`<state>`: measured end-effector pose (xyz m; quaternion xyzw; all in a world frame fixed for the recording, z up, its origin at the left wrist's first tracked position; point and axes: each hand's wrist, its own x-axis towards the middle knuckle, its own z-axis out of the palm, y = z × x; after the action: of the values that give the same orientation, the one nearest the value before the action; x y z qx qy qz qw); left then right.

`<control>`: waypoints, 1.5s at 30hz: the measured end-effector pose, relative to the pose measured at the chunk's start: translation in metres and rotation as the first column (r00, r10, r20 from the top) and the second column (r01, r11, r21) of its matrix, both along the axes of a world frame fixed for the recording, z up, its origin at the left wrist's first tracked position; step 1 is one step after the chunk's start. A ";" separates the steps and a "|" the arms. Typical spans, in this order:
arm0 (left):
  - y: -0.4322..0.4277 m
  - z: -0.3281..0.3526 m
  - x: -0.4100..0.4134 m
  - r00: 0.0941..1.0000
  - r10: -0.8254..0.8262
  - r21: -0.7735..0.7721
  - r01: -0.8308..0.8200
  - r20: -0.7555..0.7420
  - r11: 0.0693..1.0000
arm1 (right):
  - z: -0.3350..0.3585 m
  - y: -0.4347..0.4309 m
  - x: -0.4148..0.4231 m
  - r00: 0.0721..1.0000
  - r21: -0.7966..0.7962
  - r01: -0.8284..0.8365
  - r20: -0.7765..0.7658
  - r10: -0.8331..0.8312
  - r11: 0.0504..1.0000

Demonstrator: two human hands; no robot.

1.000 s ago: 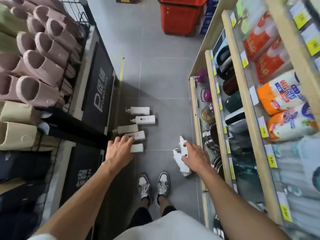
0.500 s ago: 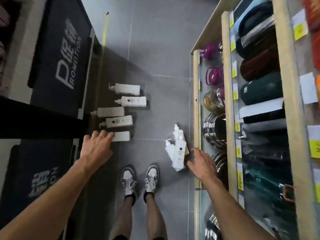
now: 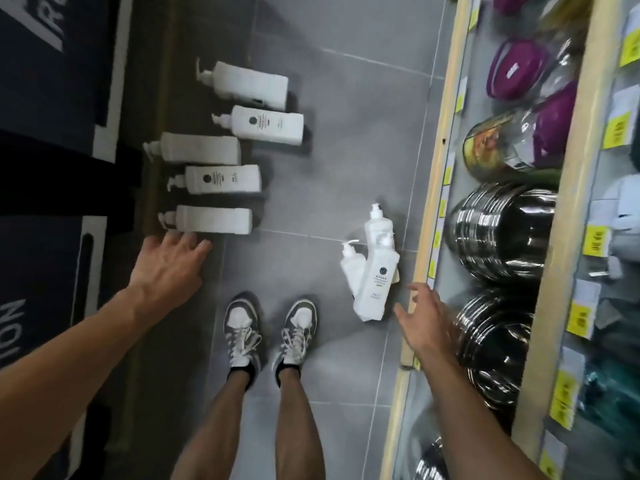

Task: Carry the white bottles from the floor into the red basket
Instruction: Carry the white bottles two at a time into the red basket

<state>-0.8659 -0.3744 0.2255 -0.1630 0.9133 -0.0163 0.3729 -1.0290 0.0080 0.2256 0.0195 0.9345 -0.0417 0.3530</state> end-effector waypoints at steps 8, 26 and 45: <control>0.004 -0.124 -0.005 0.999 -0.035 0.035 0.036 -0.011 0.999 | -0.120 0.002 0.003 0.997 -0.013 0.064 -0.038 -0.065 0.998; -0.042 -0.304 -0.013 0.950 0.278 0.161 -0.255 -0.141 0.954 | -0.261 0.011 0.020 0.939 -0.051 0.316 -0.123 -0.320 0.947; -0.060 -0.308 -0.021 0.961 0.274 0.137 -0.269 -0.019 0.953 | -0.271 0.004 0.015 0.814 -0.180 0.552 -0.093 -0.573 0.814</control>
<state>-0.8868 -0.4342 -0.0821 -0.2622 0.8881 0.0991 0.3643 -1.0144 0.0116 -0.0457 0.2667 0.9040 -0.2131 0.2575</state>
